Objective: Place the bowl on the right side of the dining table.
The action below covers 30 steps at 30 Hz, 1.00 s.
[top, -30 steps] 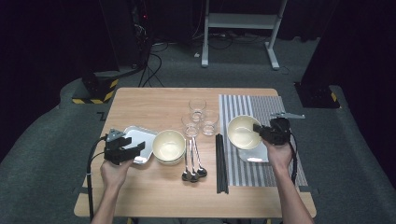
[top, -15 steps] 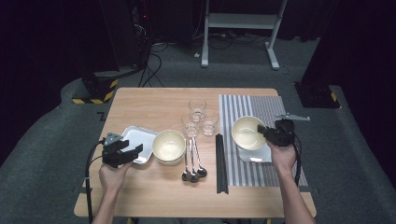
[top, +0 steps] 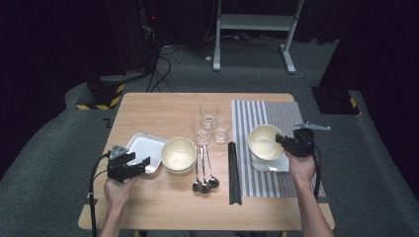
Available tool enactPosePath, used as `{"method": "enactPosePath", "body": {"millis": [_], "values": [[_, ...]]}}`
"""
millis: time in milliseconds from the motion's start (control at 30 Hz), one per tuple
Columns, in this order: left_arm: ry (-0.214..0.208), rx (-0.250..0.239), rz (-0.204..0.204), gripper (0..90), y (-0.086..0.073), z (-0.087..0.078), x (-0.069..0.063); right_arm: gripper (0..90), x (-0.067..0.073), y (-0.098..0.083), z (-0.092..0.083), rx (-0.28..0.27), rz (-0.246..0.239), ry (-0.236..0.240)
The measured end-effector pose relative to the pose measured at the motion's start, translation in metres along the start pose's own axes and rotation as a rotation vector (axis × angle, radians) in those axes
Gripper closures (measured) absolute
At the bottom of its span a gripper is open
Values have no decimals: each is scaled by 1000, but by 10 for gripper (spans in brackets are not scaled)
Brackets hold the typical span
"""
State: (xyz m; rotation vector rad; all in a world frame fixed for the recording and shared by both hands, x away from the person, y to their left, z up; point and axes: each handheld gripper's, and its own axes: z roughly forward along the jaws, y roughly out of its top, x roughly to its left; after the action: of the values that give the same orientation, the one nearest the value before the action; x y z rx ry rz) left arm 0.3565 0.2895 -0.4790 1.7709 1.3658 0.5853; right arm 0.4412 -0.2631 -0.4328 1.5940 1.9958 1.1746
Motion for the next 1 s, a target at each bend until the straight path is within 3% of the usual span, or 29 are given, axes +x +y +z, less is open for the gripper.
{"method": "enactPosePath", "body": {"millis": [1000], "values": [[54,-15,-23,314,-39,-3,6,827,-27,-19,13,51,83,-61]]}}
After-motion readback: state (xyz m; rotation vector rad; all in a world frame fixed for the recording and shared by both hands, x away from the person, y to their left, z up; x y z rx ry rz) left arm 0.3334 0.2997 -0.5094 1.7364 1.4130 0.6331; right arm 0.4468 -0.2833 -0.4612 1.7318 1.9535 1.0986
